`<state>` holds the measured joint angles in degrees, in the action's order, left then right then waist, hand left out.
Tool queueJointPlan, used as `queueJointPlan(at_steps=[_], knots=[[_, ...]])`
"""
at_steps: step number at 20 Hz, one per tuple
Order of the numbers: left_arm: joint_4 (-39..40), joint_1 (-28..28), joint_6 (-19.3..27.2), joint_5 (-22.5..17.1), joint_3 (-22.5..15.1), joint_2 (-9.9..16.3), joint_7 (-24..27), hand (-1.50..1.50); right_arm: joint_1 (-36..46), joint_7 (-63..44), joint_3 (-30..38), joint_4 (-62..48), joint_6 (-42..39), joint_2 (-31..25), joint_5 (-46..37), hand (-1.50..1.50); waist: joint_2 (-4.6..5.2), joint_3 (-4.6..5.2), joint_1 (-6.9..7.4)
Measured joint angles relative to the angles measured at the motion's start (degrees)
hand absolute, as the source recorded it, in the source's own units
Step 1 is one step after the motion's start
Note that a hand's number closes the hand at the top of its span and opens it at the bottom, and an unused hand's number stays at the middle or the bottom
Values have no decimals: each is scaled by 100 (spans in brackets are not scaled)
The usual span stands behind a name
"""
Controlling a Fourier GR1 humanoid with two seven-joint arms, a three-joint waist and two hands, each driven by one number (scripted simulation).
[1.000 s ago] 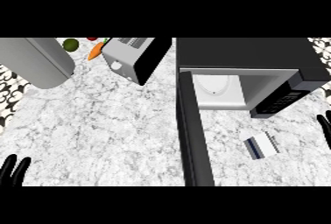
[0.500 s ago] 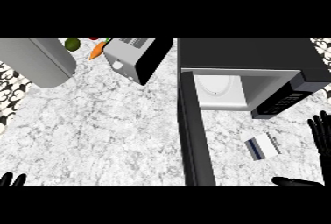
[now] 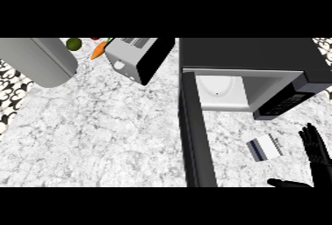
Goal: Pick up the milk, place it into the microwave and close the microwave
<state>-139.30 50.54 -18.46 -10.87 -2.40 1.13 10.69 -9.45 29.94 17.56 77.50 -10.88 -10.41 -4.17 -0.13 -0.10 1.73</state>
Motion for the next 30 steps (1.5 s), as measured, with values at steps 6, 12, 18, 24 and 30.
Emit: queueJointPlan(at_steps=[6,12,18,24,30], knots=[[15,453,-311,-61,4,-40,363,-150,458,870,54,-1399,305,-118,-434,-150,4,-6,51],[50,678,-543,-136,238,3,632,-150,1058,1681,122,-2806,438,-295,-682,-150,18,-9,46],[89,1063,-864,-223,387,14,986,-150,1536,2383,258,-3982,423,-404,-717,-150,23,-14,73],[118,1275,-1063,-308,450,8,1173,-150,2093,2627,363,-4854,276,-472,-658,150,38,-18,67],[160,1418,-1201,-364,424,-32,1351,-150,2470,2759,320,-5407,208,-488,-694,150,44,-9,63]])
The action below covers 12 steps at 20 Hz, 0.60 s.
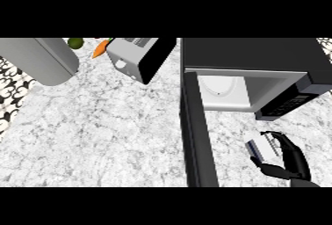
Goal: Pick up the milk, place it into the microwave and close the microwave
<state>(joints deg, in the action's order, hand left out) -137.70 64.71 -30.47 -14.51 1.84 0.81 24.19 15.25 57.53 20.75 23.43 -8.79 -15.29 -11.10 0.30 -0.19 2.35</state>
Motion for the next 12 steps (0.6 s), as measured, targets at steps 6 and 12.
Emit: queueJointPlan(at_steps=[6,12], knots=[[33,28,-85,-56,83,19,98,-150,239,155,-67,-284,90,95,-81,150,13,2,-6],[60,106,-183,-173,203,90,134,-150,466,214,-113,-390,157,295,-99,150,10,7,-38]])
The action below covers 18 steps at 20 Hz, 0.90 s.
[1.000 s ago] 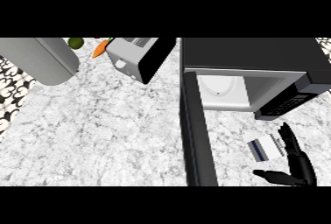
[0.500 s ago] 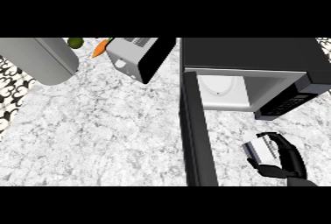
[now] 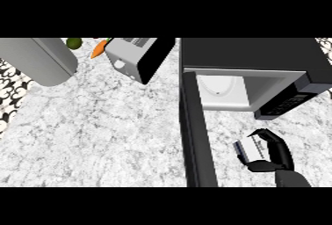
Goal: Pick up the milk, place it into the microwave and close the microwave
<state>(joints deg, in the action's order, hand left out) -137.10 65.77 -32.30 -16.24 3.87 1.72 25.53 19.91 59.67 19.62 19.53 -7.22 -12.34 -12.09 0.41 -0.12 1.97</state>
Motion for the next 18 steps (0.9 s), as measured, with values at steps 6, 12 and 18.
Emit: queueJointPlan(at_steps=[6,12,18], knots=[[32,92,-75,-113,117,39,13,-150,205,7,-119,47,-30,236,-7,150,-7,-4,-26],[40,234,-167,-204,195,58,33,-150,563,-79,-257,156,76,327,-110,150,-14,-3,-40],[58,199,-131,-287,179,58,-115,-150,1061,-213,-195,160,157,261,-60,150,-6,-2,-54]])
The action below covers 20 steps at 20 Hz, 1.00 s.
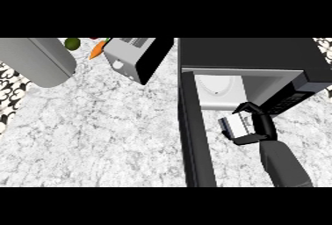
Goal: Pick up the milk, place it into the microwave and close the microwave
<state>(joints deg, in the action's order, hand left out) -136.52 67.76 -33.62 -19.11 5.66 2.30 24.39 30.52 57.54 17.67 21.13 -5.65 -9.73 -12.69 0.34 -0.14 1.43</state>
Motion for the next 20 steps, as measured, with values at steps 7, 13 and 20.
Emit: queueJointPlan(at_steps=[7,13,20], knots=[[75,-262,38,-120,187,114,-83,-150,518,-235,82,-370,101,-44,39,150,13,-8,-1],[122,-551,38,-179,218,171,-83,-150,661,-273,135,-621,117,-55,134,150,-13,6,-11],[144,-808,70,-214,147,208,-93,-150,652,-134,68,-705,534,-78,101,150,-11,23,57]])
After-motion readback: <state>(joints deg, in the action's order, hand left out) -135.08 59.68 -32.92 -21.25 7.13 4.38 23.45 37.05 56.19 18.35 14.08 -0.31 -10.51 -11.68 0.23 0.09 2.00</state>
